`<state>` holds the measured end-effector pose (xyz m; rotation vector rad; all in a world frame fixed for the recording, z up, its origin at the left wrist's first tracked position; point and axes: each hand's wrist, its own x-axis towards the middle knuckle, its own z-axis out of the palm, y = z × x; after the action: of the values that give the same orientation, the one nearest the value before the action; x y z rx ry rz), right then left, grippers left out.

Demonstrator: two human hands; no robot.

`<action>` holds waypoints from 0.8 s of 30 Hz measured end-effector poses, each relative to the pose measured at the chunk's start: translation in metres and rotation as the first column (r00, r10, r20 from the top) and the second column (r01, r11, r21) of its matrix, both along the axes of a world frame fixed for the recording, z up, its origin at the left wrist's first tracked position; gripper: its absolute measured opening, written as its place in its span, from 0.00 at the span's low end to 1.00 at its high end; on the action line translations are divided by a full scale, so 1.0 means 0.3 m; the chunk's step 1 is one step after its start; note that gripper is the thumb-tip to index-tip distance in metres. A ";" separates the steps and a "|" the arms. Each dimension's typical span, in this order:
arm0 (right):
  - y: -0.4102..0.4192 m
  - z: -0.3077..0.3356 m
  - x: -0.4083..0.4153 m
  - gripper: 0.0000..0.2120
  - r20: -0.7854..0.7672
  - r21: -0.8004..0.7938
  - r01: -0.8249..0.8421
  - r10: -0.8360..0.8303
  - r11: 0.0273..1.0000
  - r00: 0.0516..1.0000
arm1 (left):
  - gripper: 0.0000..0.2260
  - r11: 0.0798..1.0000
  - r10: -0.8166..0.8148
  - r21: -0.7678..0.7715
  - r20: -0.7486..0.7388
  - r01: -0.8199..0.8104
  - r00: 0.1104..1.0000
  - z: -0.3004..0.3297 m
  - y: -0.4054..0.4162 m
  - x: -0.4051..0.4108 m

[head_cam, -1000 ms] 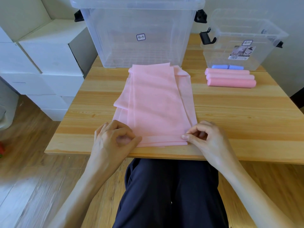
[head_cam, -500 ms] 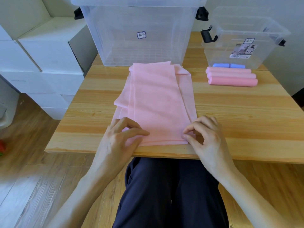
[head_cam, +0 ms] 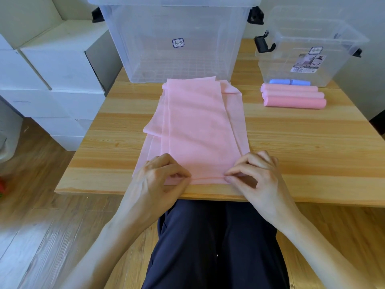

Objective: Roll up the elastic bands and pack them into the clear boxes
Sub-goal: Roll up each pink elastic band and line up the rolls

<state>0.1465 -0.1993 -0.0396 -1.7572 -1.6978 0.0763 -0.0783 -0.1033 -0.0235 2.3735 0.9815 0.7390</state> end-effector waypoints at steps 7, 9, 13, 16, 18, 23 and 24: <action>0.019 0.002 0.001 0.12 0.056 0.033 0.021 -0.023 0.999 0.998 | 0.02 0.984 0.074 -0.163 0.002 -0.073 0.997 0.024 -0.004 0.012; 0.021 0.002 0.004 0.13 0.094 0.047 0.024 -0.028 0.999 0.995 | 0.01 0.981 0.073 -0.180 0.007 -0.070 0.997 0.032 -0.004 0.014; 0.015 0.010 0.003 0.12 0.131 0.029 0.026 -0.029 0.999 0.991 | 0.02 0.983 0.032 -0.178 -0.027 -0.037 0.999 0.037 0.005 0.008; 0.011 0.016 0.000 0.13 0.136 -0.021 0.018 -0.015 1.000 0.991 | 0.02 0.980 0.026 -0.195 -0.064 -0.038 0.998 0.043 0.008 0.002; 0.012 0.022 0.001 0.15 0.123 -0.058 0.022 -0.015 0.998 0.992 | 0.02 0.974 0.027 -0.221 -0.081 -0.045 0.996 0.046 0.011 0.001; 0.033 0.039 -0.010 0.15 0.118 -0.172 0.067 -0.047 0.983 0.992 | 0.05 0.960 0.062 -0.265 -0.132 -0.095 0.989 0.060 0.026 0.011; 0.037 0.039 -0.014 0.15 0.136 -0.168 0.077 -0.054 0.983 0.989 | 0.06 0.964 0.073 -0.245 -0.144 -0.107 0.987 0.062 0.028 0.013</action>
<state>0.1424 -0.1881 -0.0278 -1.9838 -1.7693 0.0820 -0.0744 -0.0950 -0.0050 2.1900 1.1720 0.4593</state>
